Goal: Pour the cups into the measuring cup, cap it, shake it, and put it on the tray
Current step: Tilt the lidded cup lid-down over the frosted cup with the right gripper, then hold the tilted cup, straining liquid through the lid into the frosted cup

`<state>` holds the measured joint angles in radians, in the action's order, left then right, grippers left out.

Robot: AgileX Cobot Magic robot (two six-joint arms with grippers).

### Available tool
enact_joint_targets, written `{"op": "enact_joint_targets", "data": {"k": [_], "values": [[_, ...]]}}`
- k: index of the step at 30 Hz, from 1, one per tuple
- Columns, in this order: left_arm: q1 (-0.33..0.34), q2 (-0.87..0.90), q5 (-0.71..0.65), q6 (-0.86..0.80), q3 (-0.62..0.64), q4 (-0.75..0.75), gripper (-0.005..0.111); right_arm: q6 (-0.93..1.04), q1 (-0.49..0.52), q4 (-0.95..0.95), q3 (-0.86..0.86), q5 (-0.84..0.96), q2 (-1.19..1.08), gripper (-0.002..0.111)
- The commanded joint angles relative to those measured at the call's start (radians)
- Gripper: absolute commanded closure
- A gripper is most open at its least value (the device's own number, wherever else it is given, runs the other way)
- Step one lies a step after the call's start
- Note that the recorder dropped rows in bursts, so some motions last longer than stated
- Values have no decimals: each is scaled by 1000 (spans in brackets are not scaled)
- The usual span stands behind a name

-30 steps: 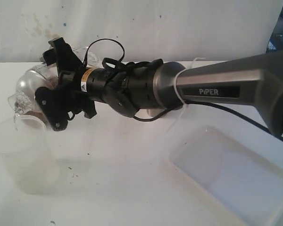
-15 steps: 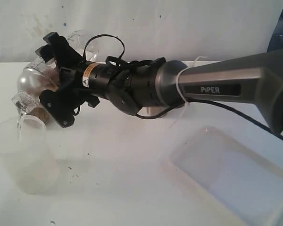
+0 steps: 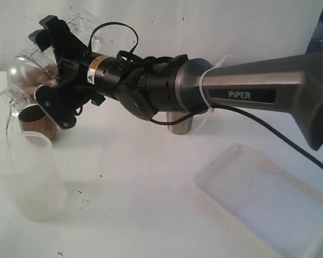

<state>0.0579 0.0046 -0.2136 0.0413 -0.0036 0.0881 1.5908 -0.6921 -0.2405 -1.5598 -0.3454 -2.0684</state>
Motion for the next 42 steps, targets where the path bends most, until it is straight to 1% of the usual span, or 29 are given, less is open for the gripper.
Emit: {"op": "enact_joint_targets", "data": {"k": [1,13,18,42], "values": [[0,-5,11,3,4,-6,106,3,6,10,-24,-66,16,108],[0,-5,11,3,4,-6,106,7,36,10,-24,-67,16,108],[0,-5,11,3,4,-6,106,73,36,10,-24,-71,16,108],[0,-5,11,3,4,-6,106,92,36,10,-24,-95,16,108]]}}
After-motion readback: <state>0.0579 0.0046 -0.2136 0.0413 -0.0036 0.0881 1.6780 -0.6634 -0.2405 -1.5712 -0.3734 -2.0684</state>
